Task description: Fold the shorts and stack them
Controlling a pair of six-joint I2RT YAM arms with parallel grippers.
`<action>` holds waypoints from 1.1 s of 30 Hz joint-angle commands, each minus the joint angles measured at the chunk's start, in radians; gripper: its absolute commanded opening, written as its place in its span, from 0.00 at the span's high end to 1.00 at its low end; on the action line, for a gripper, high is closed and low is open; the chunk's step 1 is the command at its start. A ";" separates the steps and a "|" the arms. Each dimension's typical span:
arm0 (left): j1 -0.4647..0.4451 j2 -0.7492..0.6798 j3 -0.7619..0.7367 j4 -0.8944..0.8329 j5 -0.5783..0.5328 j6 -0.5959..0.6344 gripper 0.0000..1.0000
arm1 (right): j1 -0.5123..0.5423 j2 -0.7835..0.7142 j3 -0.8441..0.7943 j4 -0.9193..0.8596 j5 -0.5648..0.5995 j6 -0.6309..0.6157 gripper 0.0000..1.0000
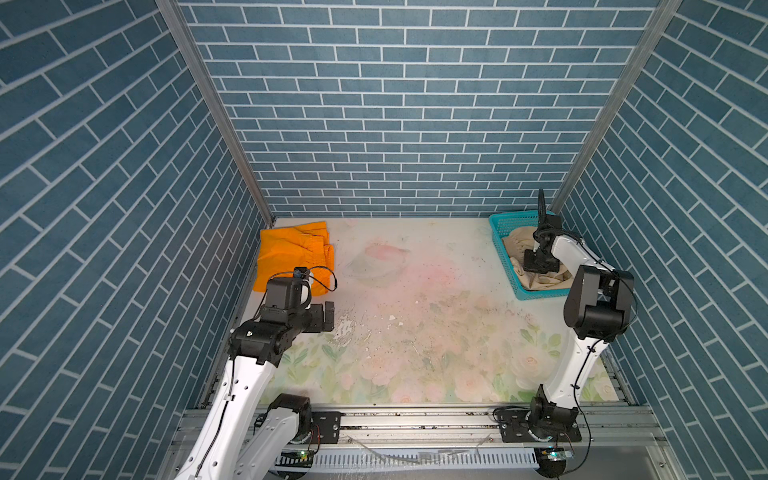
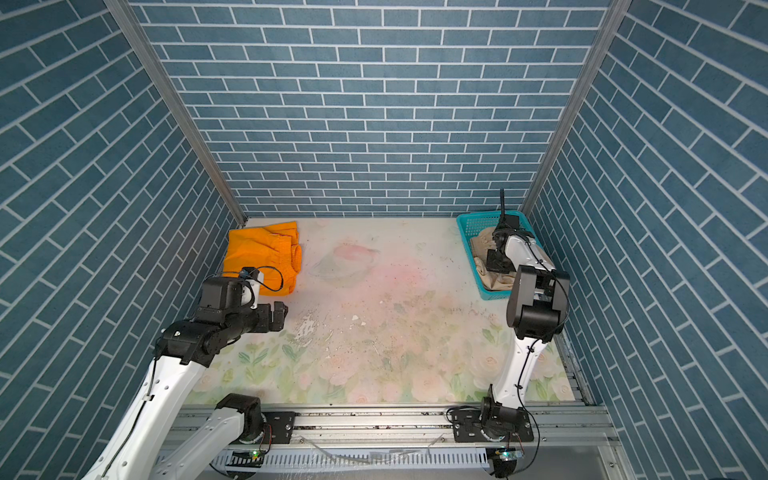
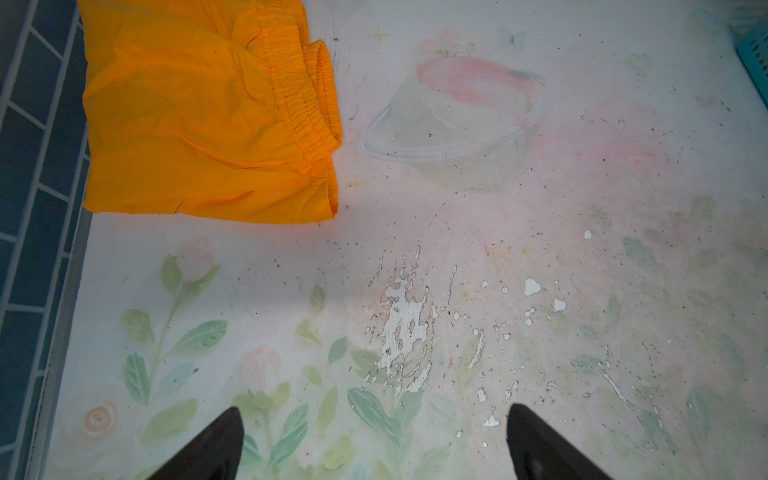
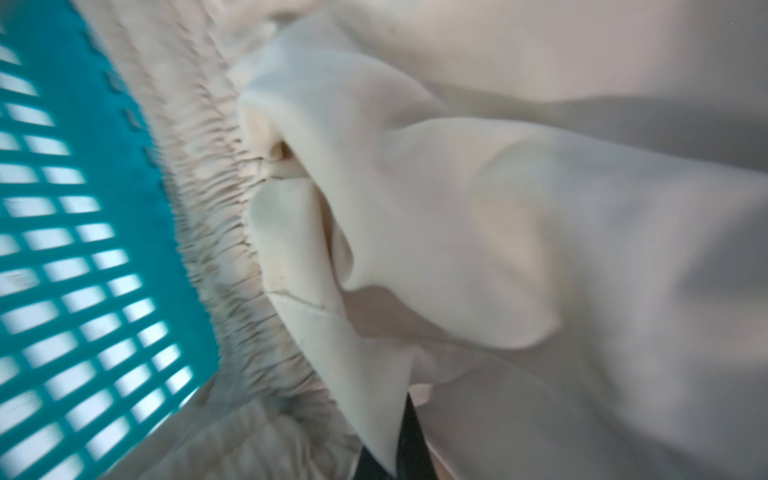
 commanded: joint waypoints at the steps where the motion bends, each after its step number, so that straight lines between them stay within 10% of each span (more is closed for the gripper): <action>1: 0.002 -0.001 0.018 -0.003 0.001 0.004 0.00 | 0.001 -0.164 0.018 0.013 -0.028 -0.002 1.00; 16: 0.002 -0.001 0.016 -0.002 0.006 0.001 0.00 | 0.009 -0.439 0.387 -0.218 -0.311 0.125 1.00; 25: 0.002 -0.007 0.016 0.000 0.009 -0.001 0.00 | 0.035 -0.353 0.920 -0.275 -0.776 0.284 1.00; 33: 0.002 -0.009 0.016 0.000 0.010 -0.001 0.00 | 0.192 -0.355 0.934 -0.094 -1.054 0.486 1.00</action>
